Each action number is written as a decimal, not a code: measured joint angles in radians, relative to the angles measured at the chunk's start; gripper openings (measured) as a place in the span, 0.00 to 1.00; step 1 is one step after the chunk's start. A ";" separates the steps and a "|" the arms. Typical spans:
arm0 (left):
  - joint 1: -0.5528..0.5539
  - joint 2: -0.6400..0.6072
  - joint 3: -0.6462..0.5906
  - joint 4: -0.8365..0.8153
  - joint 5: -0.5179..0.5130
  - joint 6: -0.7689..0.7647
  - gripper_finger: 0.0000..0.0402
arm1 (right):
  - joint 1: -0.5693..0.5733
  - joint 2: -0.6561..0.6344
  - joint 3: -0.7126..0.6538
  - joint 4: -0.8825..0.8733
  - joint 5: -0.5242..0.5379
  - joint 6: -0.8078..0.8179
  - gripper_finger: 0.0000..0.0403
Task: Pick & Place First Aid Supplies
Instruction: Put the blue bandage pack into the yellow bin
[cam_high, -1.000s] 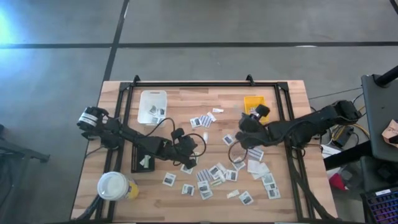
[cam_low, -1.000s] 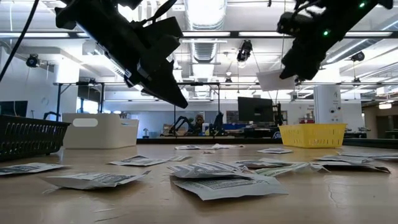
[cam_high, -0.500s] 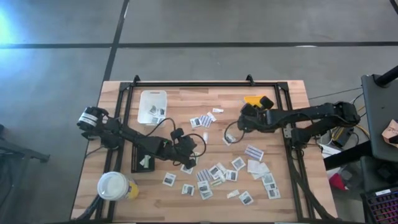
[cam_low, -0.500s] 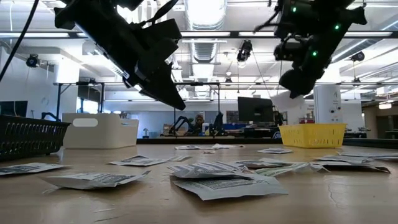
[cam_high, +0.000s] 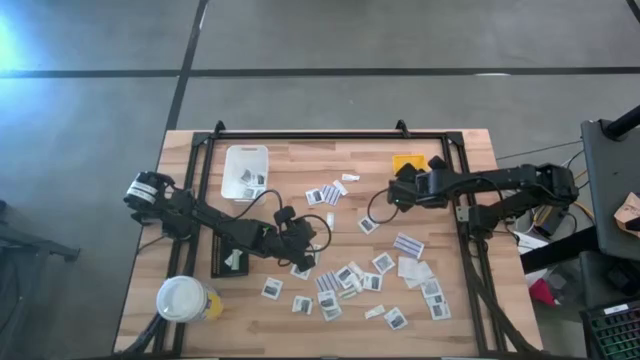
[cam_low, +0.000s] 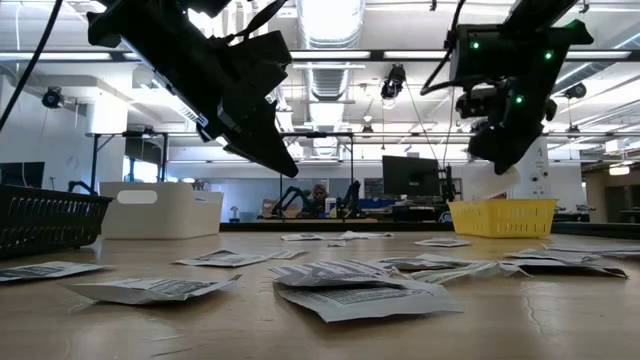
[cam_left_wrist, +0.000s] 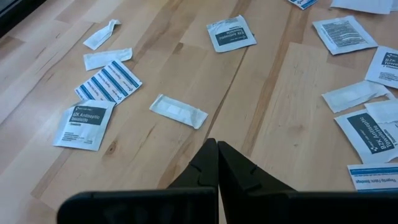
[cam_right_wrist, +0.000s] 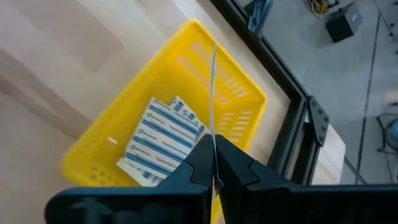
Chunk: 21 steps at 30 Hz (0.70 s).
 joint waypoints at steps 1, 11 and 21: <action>0.000 0.000 0.000 0.000 0.000 0.000 0.00 | -0.010 0.000 -0.004 0.000 0.000 0.001 0.02; 0.000 0.000 0.000 0.000 0.000 -0.005 0.00 | -0.045 0.000 -0.068 0.118 -0.009 -0.003 0.02; 0.000 0.000 0.000 0.000 0.000 -0.005 0.00 | -0.046 0.000 -0.096 0.134 0.001 -0.047 0.02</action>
